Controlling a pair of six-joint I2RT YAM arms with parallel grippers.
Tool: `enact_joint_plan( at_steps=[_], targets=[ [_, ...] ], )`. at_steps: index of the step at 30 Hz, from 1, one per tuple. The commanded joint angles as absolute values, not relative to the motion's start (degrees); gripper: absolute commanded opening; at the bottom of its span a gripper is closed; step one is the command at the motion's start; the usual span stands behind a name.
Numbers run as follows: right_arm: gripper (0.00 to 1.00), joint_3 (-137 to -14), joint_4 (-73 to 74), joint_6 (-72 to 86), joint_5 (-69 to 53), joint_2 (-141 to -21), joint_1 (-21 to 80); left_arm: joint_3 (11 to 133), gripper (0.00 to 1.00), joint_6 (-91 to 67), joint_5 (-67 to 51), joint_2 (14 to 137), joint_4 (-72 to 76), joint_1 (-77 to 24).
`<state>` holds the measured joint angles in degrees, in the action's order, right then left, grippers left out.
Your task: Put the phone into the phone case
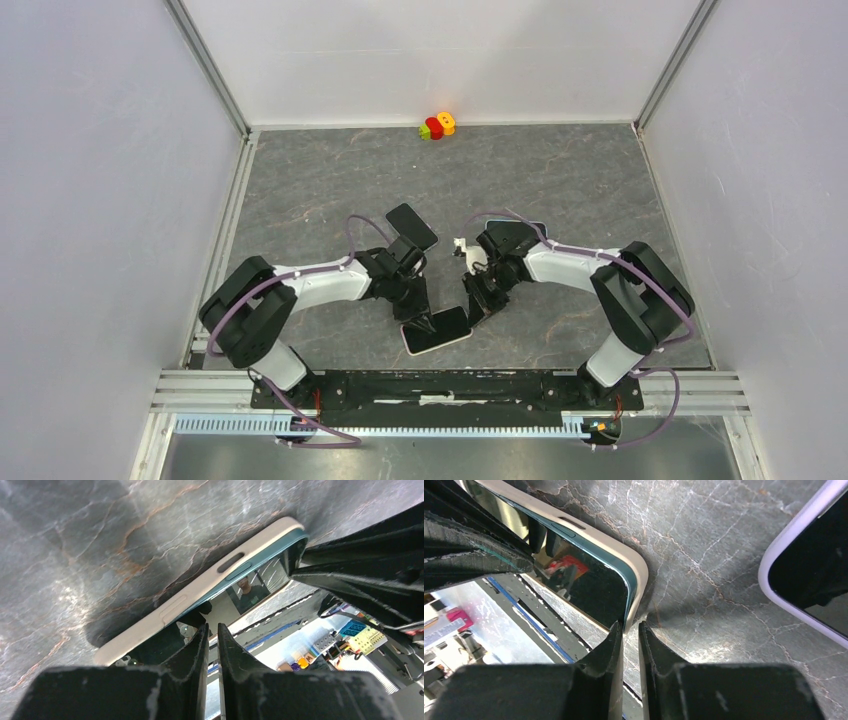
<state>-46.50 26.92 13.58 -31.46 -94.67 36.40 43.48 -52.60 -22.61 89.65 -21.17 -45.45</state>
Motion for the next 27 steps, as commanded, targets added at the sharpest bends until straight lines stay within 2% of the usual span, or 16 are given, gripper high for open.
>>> enact_joint_plan(
  at_steps=[1,5,10,12,19,21,27],
  targets=[
    [0.17,-44.0,32.3,8.1,-9.7,-98.2,38.5,46.3,0.18,-50.5,-18.9,92.8,-22.3,-45.7],
    [0.16,-45.9,33.9,7.1,-5.2,-97.5,40.0,48.1,0.18,-50.6,-19.0,94.4,-22.4,-46.0],
    [0.21,-47.8,33.9,7.3,-9.0,-94.2,39.7,50.2,0.18,-50.4,-18.7,96.2,-23.2,-46.6],
    [0.26,-48.1,33.0,8.2,-13.1,-92.7,38.4,51.4,0.17,-49.8,-17.8,96.9,-24.7,-46.8],
    [0.54,-47.5,25.7,11.8,-29.8,-89.6,32.5,54.4,0.12,-48.0,-15.6,99.1,-28.3,-47.2],
    [0.58,-47.0,23.2,12.5,-32.9,-90.2,31.5,55.2,0.11,-47.6,-15.1,99.8,-29.0,-47.2],
    [0.56,-45.2,18.9,14.7,-39.2,-93.3,30.6,56.8,0.09,-47.0,-14.1,101.7,-30.1,-47.4]
  ],
)
